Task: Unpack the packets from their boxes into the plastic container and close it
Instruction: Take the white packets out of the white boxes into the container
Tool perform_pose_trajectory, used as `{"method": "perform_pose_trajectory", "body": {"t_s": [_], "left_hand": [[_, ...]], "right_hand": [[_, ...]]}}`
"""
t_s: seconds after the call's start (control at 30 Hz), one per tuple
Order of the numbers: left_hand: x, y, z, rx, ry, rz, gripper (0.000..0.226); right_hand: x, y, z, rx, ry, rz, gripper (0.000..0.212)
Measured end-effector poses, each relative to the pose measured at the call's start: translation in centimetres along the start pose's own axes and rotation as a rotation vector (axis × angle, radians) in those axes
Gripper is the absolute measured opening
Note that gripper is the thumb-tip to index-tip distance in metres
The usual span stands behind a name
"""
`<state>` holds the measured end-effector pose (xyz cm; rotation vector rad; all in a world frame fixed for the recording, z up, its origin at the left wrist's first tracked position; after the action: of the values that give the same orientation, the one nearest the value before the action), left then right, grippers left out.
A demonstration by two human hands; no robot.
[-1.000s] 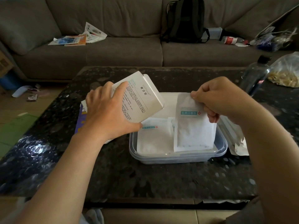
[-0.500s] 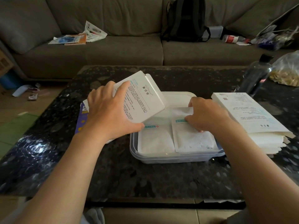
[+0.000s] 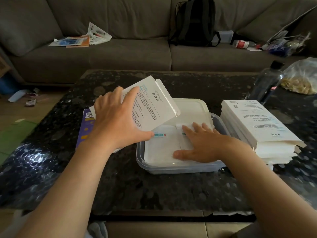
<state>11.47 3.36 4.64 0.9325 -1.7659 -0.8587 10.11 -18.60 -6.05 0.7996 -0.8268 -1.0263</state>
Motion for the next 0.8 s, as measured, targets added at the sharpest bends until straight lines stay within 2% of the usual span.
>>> {"method": "perform_pose_trajectory", "body": {"t_s": [0.13, 0.27, 0.37, 0.8], "left_hand": [[0.1, -0.1, 0.1, -0.004, -0.001, 0.001, 0.126], [-0.2, -0.3, 0.2, -0.01, 0.002, 0.011, 0.127], [-0.4, -0.3, 0.2, -0.011, 0.002, 0.015, 0.126], [-0.2, -0.6, 0.4, -0.016, -0.007, 0.023, 0.125]], "right_hand": [[0.4, -1.0, -0.5, -0.034, -0.002, -0.011, 0.135], [0.5, -1.5, -0.8, -0.043, 0.0, 0.003, 0.134], [0.6, -1.7, -1.2, -0.022, 0.015, -0.023, 0.143], [0.6, -1.5, -1.0, 0.047, 0.0, -0.06, 0.133]]}}
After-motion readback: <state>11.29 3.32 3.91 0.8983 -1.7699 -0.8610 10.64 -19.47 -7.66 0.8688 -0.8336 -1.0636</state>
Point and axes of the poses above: each hand's wrist, its own z-axis away from the middle knuckle, its own y-axis out of the back of the hand, x = y × z, the point moved 10 cm from there along -z, towards the middle knuckle, and after that the axes turned 15 degrees about z, right-handed, at the moved point
